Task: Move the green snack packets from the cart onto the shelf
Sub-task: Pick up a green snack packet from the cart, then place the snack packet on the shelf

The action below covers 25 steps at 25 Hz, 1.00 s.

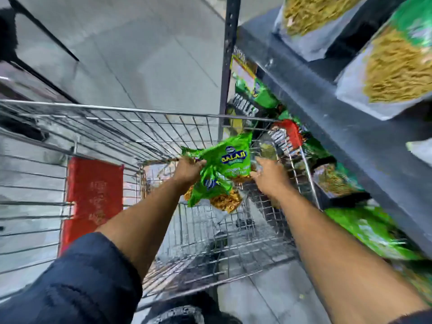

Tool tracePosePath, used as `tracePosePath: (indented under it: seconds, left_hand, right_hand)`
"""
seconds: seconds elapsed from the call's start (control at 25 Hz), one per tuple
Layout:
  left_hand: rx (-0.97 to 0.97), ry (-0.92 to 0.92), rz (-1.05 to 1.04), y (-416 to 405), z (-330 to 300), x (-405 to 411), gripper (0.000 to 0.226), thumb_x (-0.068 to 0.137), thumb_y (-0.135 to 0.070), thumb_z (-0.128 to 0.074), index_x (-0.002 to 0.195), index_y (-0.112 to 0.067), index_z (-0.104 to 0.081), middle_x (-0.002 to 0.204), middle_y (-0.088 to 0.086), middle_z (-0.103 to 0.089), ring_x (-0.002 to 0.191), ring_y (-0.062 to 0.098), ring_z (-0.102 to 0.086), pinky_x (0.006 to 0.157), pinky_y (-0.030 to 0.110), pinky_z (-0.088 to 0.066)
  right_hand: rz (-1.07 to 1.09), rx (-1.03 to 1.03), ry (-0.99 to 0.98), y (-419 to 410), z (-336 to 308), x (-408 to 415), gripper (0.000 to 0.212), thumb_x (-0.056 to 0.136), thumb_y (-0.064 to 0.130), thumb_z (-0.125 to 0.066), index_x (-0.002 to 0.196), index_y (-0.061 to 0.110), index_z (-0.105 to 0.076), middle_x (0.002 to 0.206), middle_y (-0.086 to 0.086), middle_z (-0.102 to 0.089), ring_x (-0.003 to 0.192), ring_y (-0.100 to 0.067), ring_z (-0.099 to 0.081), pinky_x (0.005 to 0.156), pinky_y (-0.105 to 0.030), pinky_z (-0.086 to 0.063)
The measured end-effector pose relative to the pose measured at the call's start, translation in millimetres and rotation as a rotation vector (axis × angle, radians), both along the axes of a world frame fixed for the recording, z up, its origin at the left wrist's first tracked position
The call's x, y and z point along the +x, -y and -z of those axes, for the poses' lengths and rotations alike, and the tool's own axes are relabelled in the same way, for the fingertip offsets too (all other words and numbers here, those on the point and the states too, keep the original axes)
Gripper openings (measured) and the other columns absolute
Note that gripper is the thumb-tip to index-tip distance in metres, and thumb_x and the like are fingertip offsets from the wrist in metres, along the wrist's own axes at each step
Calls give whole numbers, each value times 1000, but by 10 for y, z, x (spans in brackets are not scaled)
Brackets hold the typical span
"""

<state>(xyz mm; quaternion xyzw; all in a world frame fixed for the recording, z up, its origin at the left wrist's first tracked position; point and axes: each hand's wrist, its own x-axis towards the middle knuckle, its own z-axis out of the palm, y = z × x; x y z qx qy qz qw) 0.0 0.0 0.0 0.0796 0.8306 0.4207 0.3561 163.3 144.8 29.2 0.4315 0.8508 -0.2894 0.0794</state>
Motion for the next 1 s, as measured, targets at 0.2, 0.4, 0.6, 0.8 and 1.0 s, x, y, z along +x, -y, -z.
tracePosePath:
  seconds: [0.2,0.4,0.6,0.8,1.0]
  left_hand:
    - [-17,207,-1,-260,349,-88,28,81,-25,-70,94,1,-68,68,4,-65,54,15,-55,45,16,-43]
    - [-65,195,56,-392,364,-122,21,75,-33,-73,73,-12,-68,65,7,-68,46,16,-59,47,27,-51]
    - [28,64,127,-606,-81,-12,8,76,-22,-72,69,-18,-70,58,3,-61,45,15,-46,49,27,-38]
    - [234,24,187,-593,-883,360,19,80,-12,-68,62,-20,-68,44,-11,-56,42,8,-39,39,16,-30]
    - [482,-22,320,-580,-1920,787,23,81,-7,-65,63,-19,-72,45,-10,-61,43,5,-46,40,15,-37]
  right_hand:
    - [112,-84,40,-50,472,-240,27,82,20,-65,108,10,-62,105,-20,-68,93,-35,-62,72,-33,-46]
    - [242,8,25,-74,583,-268,13,83,23,-64,87,10,-65,92,-19,-70,83,-36,-63,65,-34,-45]
    - [413,24,-89,-33,285,-28,33,85,28,-63,57,17,-47,58,-2,-56,48,-16,-48,42,-20,-31]
    - [537,58,-330,138,-334,416,47,84,28,-63,51,16,-32,44,4,-38,42,-11,-31,41,-26,-18]
    - [575,181,-614,324,-1088,972,40,79,39,-60,57,10,-44,45,-1,-46,49,-21,-43,51,-37,-33]
